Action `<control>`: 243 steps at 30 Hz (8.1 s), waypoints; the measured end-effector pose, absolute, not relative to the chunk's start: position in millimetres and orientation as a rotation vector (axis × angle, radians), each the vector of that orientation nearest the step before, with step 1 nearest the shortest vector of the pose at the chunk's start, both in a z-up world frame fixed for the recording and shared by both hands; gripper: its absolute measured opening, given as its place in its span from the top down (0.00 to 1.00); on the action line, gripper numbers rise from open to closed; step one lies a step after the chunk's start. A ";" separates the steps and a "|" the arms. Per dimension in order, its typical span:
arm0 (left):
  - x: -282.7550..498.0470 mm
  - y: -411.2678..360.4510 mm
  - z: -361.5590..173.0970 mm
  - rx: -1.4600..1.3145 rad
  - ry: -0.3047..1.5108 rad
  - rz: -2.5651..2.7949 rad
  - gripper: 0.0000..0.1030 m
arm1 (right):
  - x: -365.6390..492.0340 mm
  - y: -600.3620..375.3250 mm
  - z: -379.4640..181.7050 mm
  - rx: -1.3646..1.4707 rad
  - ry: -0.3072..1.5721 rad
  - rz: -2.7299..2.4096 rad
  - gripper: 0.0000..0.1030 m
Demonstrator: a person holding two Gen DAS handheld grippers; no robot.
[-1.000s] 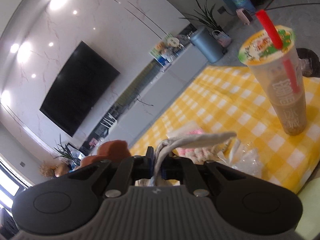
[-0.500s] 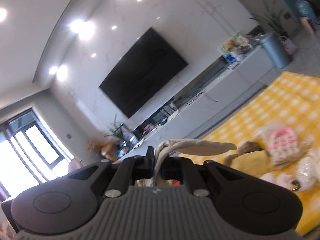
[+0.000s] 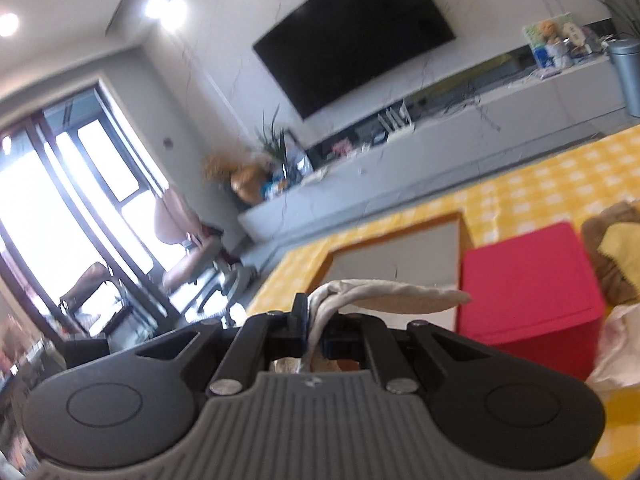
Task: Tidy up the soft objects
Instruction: 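Lower the coir pad into the cardboard box and open the left gripper, then lower the cream cloth into the cardboard box and open the right gripper, then move both tools back over the pile of soft items, then grasp the white tissue with the left gripper while the right grasps the clear plastic bag, then carry the tissue with the left gripper while the right carries the bag over the cardboard box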
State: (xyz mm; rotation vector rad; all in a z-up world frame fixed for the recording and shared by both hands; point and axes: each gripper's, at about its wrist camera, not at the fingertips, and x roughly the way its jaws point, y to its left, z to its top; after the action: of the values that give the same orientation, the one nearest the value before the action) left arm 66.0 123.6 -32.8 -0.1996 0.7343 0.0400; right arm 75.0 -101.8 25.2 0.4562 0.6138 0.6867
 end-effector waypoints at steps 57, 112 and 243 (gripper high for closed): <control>7.4 129.1 12.4 -0.134 0.474 0.204 0.40 | 40.2 -75.0 28.8 -0.168 0.480 0.435 0.06; 114.8 -215.6 -65.4 0.339 0.783 -0.297 0.23 | 76.1 -408.2 -39.6 0.654 0.767 -0.062 0.03; 65.0 168.0 -33.3 -0.375 0.573 0.058 0.87 | 112.7 0.1 -32.8 -0.405 0.775 0.711 0.04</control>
State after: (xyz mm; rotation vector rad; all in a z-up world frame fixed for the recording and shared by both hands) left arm 65.0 168.0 -33.3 -0.3747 0.5733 0.0585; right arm 112.7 0.1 -32.8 -0.4051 0.7748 0.7108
